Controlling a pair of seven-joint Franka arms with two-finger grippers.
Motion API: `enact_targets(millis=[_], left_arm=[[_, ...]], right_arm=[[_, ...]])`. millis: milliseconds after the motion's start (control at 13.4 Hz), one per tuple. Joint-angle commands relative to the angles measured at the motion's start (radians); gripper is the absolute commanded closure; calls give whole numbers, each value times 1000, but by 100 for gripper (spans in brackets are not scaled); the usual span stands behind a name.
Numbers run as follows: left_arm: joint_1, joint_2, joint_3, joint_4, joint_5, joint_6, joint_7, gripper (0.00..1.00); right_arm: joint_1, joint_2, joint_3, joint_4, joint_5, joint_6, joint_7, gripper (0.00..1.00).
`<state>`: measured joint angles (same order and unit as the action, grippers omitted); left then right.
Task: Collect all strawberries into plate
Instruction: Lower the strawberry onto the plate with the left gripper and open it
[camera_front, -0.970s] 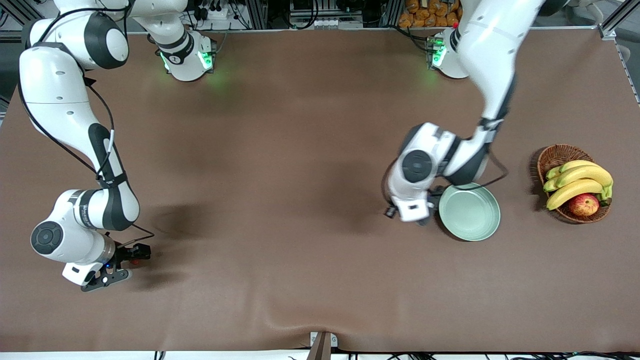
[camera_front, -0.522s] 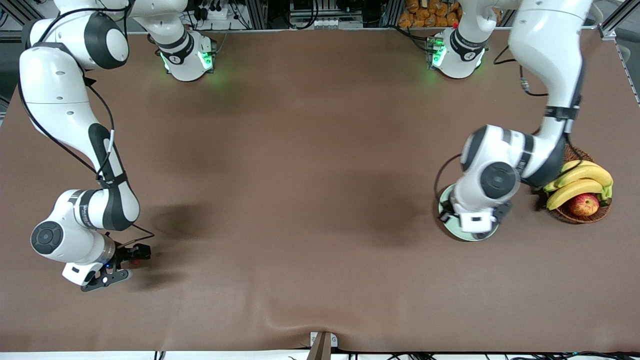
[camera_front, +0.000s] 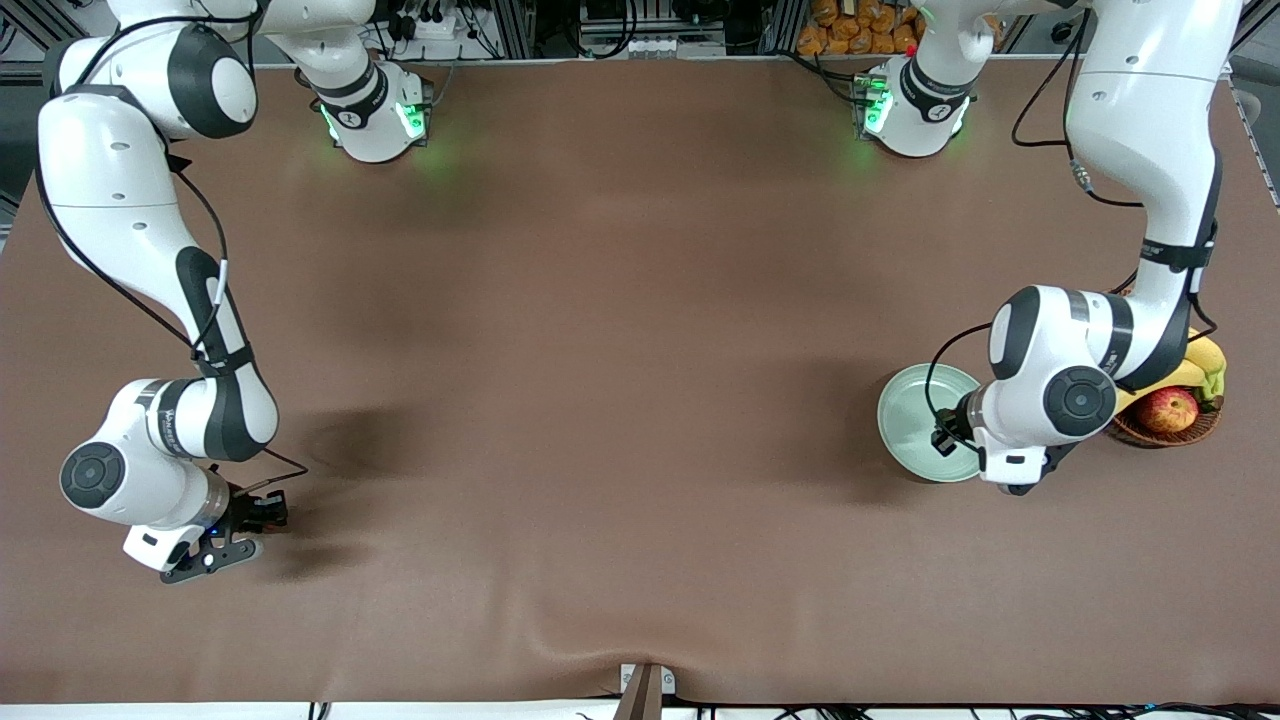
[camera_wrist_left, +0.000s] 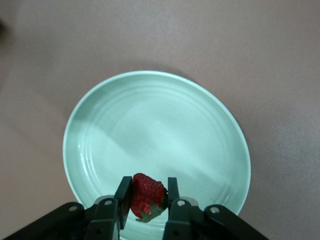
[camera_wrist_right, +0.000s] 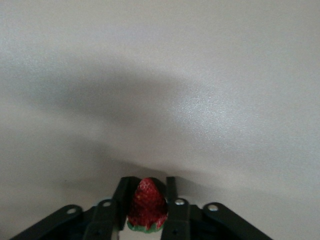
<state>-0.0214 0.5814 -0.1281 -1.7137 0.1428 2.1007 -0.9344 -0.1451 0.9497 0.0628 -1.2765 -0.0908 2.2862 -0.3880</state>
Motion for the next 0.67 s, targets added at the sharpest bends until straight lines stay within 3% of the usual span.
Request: enact_targets(millis=[0,75,149,597], left_arm=[[17,9,-7,0,21,15,2,43],[20,6,-8,0,21,15,0,18],[18,0,-8,0,14,15,-1,0],[-8,-61,-16,48,18,-51,-6,0]], right_arm=[[-19,-2,19,9,11,18,-38,100],[-11,-15,22,11,16,15,-37,100],[-5,-26,23,9,20,13,-38,100],[-13,-97,187,3,25,-71,-9,100]])
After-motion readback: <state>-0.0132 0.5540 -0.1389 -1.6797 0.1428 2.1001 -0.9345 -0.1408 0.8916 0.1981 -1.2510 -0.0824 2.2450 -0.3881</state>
